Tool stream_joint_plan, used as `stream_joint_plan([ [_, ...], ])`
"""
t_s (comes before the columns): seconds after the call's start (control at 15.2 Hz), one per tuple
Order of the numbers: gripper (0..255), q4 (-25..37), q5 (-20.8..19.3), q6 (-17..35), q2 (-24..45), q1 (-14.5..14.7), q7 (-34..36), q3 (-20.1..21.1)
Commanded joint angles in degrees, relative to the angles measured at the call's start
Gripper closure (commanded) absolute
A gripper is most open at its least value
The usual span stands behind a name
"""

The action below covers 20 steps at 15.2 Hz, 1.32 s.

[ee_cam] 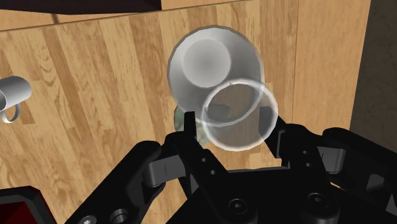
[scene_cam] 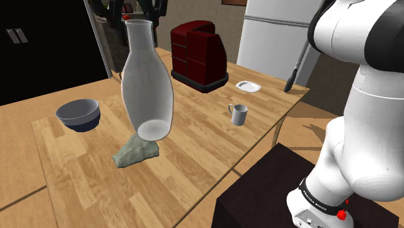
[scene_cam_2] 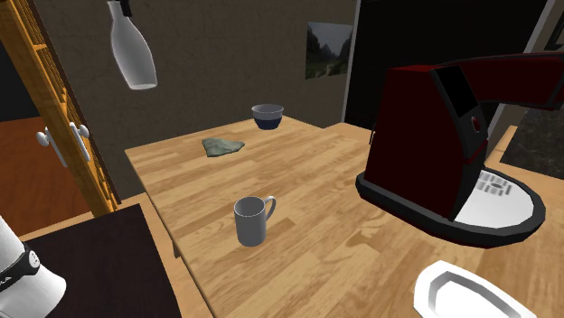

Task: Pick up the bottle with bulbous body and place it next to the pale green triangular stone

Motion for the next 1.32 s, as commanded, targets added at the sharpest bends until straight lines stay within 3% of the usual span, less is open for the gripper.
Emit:
stream_joint_plan([
  [0.0,255,-2.2,0.3,1.5,-0.8,-0.1,0.4,0.1],
  [0.53,255,-18.3,2.8,11.3,-7.5,-2.2,-0.9,-0.6],
  [1.25,255,-33.3,4.4,21.6,-12.3,-3.2,-2.0,-1.1],
])
